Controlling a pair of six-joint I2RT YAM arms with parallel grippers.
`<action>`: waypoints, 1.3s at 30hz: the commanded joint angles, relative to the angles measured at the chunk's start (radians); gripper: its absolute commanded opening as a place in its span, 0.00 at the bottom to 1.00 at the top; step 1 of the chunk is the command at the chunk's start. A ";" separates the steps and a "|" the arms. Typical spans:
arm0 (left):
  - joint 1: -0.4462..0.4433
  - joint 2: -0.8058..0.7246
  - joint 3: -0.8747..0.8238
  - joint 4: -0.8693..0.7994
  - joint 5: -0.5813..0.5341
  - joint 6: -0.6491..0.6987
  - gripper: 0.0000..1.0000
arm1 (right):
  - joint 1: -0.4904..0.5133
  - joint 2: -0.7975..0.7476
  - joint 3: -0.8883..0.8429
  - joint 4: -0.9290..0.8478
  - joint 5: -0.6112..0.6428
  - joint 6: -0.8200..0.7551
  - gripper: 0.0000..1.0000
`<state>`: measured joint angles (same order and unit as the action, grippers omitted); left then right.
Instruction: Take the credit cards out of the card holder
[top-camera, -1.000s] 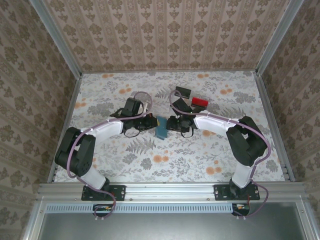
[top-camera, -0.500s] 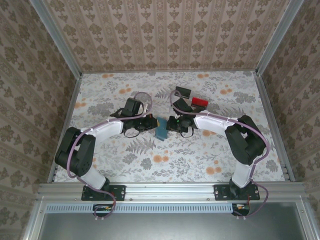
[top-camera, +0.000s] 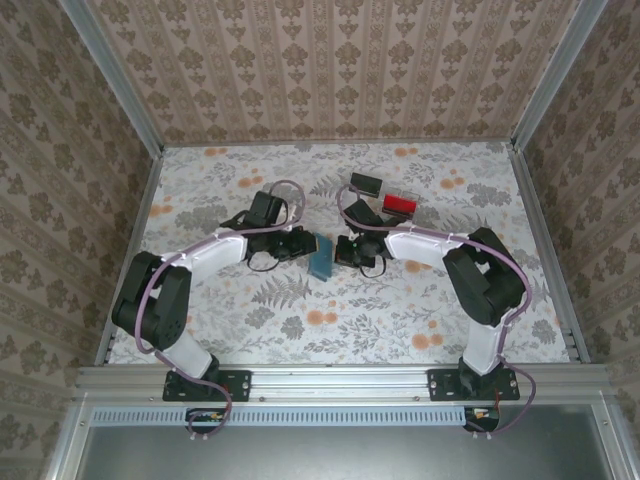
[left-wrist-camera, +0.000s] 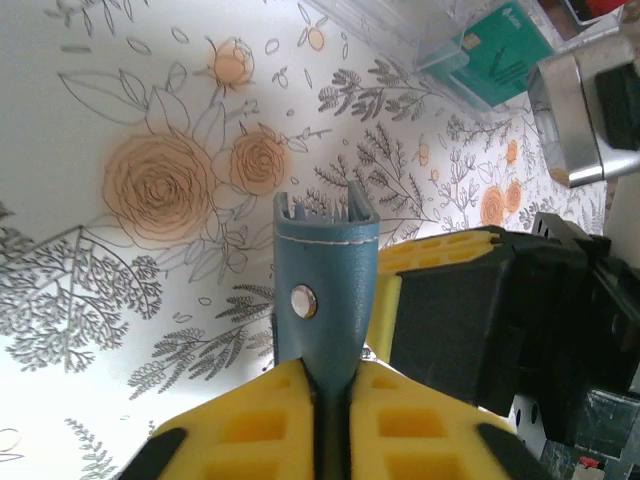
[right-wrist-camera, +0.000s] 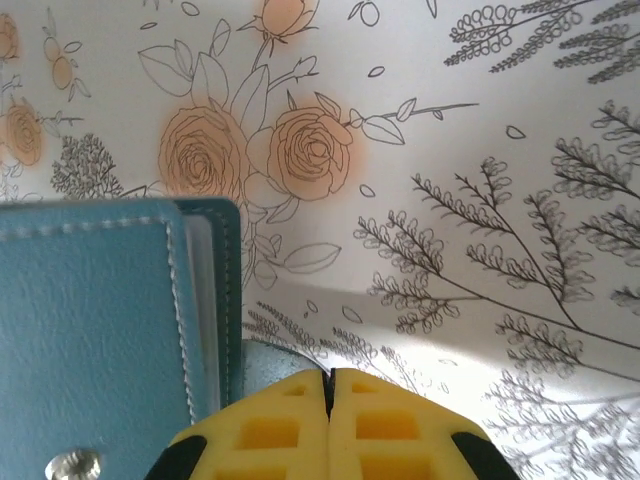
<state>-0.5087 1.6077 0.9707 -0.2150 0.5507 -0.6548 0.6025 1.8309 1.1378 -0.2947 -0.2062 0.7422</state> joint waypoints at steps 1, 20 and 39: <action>0.019 0.000 0.055 -0.102 -0.030 0.056 0.54 | -0.010 -0.103 -0.009 -0.069 0.042 -0.068 0.00; 0.178 -0.130 -0.037 -0.208 -0.144 0.090 1.00 | -0.003 -0.143 0.098 0.001 -0.187 -0.100 0.00; 0.186 -0.131 -0.082 -0.119 -0.049 0.031 1.00 | -0.008 -0.122 0.093 -0.125 0.013 -0.136 0.01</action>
<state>-0.3138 1.4643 0.9005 -0.3721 0.4534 -0.5949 0.5945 1.7252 1.2297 -0.3405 -0.2890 0.6300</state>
